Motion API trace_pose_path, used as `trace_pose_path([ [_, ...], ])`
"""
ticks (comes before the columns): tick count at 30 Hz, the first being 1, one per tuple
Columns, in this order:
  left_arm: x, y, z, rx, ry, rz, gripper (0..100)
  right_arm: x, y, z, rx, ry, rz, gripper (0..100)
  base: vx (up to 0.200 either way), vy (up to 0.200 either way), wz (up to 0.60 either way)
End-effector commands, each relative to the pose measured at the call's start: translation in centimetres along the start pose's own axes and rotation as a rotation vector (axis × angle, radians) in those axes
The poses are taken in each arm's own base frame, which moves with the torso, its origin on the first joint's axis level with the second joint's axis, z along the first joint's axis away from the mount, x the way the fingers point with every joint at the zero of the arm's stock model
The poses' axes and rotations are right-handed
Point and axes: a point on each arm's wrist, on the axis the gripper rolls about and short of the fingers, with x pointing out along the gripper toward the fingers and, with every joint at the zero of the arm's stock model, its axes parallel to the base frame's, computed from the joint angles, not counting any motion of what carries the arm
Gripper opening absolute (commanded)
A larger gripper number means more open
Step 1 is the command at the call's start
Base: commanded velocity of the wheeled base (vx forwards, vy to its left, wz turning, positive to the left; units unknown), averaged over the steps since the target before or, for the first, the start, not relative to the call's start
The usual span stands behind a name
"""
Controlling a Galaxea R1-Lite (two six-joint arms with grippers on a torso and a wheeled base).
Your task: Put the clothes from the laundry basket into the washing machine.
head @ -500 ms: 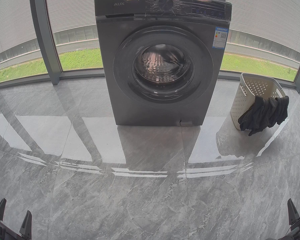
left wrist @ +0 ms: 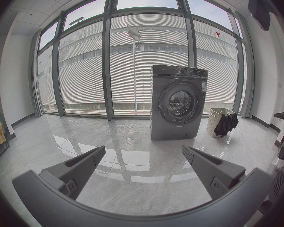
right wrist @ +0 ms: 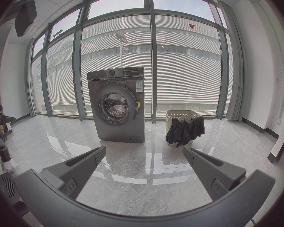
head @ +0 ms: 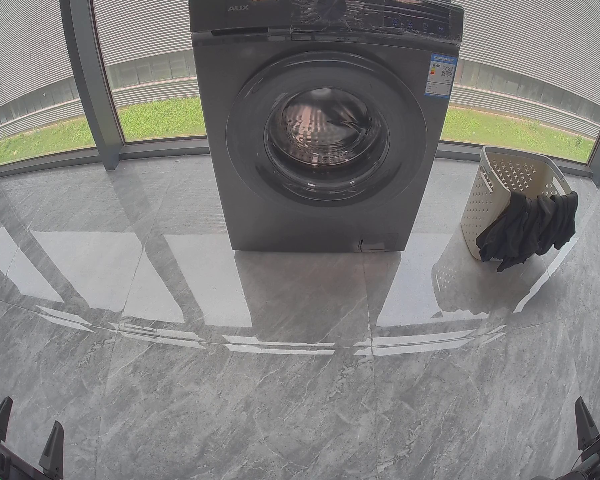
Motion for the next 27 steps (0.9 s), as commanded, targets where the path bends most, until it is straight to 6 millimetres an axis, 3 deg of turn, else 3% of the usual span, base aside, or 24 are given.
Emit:
trace_pose_path([
  [1, 0.01, 0.00, -0.52, 0.000, 0.001, 0.001, 100, 0.00, 0.00, -0.52, 0.000, 0.001, 0.001, 100, 0.000, 0.000, 0.00],
  [10, 0.01, 0.00, -0.52, -0.003, 0.001, 0.001, 100, 0.00, 0.00, -0.52, 0.000, 0.001, 0.001, 100, 0.000, 0.000, 0.00],
  [27, -0.01, 0.00, -0.48, -0.008, 0.000, 0.001, 100, 0.00, 0.00, -0.52, 0.001, 0.001, 0.001, 100, 0.200, 0.000, 0.00],
])
